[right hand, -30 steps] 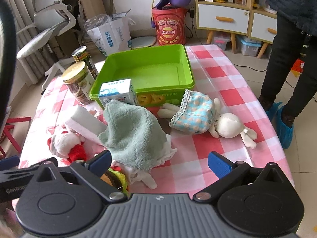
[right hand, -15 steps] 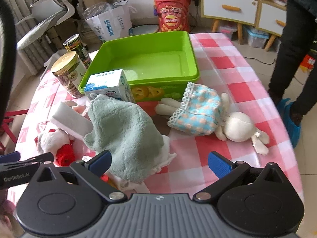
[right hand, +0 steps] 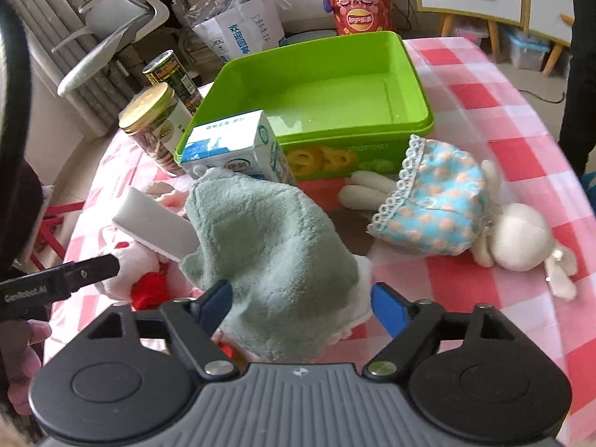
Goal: Organize soft objects
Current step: 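Move the right tool toward the mint-green towel and open its fingers, then grasp the white foam block with the left tool while the right tool grasps the towel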
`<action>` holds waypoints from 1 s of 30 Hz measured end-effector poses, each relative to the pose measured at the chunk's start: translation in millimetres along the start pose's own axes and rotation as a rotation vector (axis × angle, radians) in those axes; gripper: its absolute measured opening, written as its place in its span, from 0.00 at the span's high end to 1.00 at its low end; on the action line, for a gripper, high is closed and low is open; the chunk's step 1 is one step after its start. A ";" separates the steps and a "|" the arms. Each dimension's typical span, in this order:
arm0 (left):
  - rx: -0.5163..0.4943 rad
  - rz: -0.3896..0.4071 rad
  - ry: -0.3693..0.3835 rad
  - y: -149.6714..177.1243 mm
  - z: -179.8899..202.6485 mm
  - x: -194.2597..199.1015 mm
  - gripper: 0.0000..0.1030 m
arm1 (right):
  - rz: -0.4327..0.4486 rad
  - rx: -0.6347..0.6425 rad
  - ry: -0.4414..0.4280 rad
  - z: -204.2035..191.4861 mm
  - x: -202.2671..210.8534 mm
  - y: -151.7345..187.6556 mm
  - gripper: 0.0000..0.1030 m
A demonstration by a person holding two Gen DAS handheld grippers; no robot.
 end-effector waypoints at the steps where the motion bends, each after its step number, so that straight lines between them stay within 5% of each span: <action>1: -0.007 0.018 0.027 -0.8 2.7 2.0 0.07 | 0.003 -0.005 -0.005 0.0 -0.1 0.0 0.47; 6: -0.026 0.057 0.138 -1.7 17.8 -1.2 0.06 | 0.017 -0.037 -0.031 1.3 -3.9 -1.9 0.64; 15: -0.003 0.111 0.190 -4.3 25.1 -13.3 0.08 | 0.035 -0.072 -0.080 7.1 -5.9 -2.3 0.99; 23: 0.053 0.134 0.198 -7.5 18.7 -19.5 0.32 | 0.070 -0.073 -0.106 5.1 3.3 -5.0 1.00; 30: 0.039 0.178 0.177 -10.3 27.4 -9.2 0.34 | 0.119 -0.070 -0.119 5.1 15.3 -10.3 1.00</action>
Point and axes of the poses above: each gripper's, at about its wrist camera, not at the fingertips, and x roughly against the way its jaws point, z to its right, y to its underside, the point moved 3 cm from there along -x, roughly the way its jaws point, and after that the axes turned 2 degrees about -z, right-handed, at the moved point
